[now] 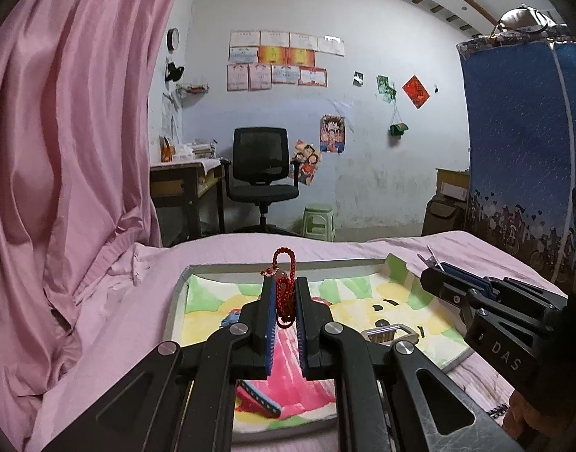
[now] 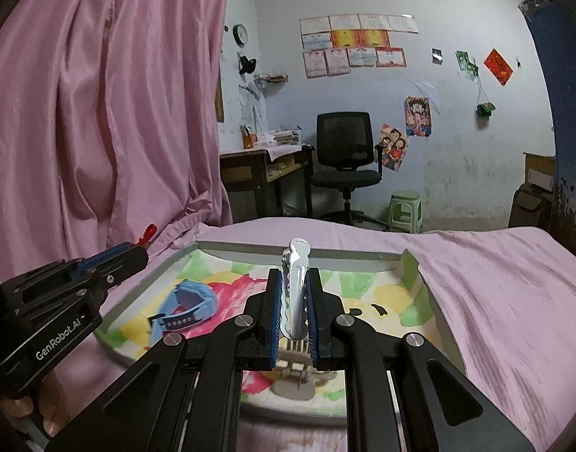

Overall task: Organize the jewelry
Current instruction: 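Carry the red charm and white clip into the tray and release them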

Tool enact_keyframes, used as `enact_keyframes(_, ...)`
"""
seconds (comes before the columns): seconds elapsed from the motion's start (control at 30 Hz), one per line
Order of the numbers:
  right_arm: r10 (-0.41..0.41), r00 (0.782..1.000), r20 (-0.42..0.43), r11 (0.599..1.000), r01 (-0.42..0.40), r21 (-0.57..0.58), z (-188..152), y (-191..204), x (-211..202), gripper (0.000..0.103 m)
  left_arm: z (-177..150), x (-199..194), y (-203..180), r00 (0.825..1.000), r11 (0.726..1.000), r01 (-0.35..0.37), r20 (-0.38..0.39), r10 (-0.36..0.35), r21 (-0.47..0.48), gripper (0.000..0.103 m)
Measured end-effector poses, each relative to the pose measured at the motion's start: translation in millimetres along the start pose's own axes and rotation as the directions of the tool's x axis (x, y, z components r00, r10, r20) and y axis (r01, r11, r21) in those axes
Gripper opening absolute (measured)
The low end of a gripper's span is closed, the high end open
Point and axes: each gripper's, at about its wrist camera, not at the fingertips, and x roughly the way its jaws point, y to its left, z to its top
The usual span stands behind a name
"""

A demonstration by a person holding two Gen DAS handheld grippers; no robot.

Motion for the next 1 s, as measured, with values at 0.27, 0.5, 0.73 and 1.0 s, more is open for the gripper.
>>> enact_keyframes(0.27,-0.014,0.998,-0.055,0.999,0.016,0.036,-1,-13,28,0.011,5,32,1,0.997,0.999,0.017,-0.069,-0.019,-0.03,0.009)
enact_keyframes(0.5,-0.018,0.986,-0.168,0.996,0.031,0.078,-9,-24,53,0.011,3,64,2,0.975,0.998,0.054,-0.215,-0.062,-0.04,0.009)
enact_keyframes(0.73,-0.014,0.959,-0.282,0.994,0.044,0.101,-19,-34,70,0.011,-7,92,-2,0.919,0.993,0.104,-0.377,-0.115,-0.049,0.009)
enact_keyframes(1.0,-0.026,0.932,-0.362,0.987,0.081,0.138,-28,-48,80,0.011,-16,107,-1,0.871,0.991,0.114,-0.472,-0.135,-0.071,0.009)
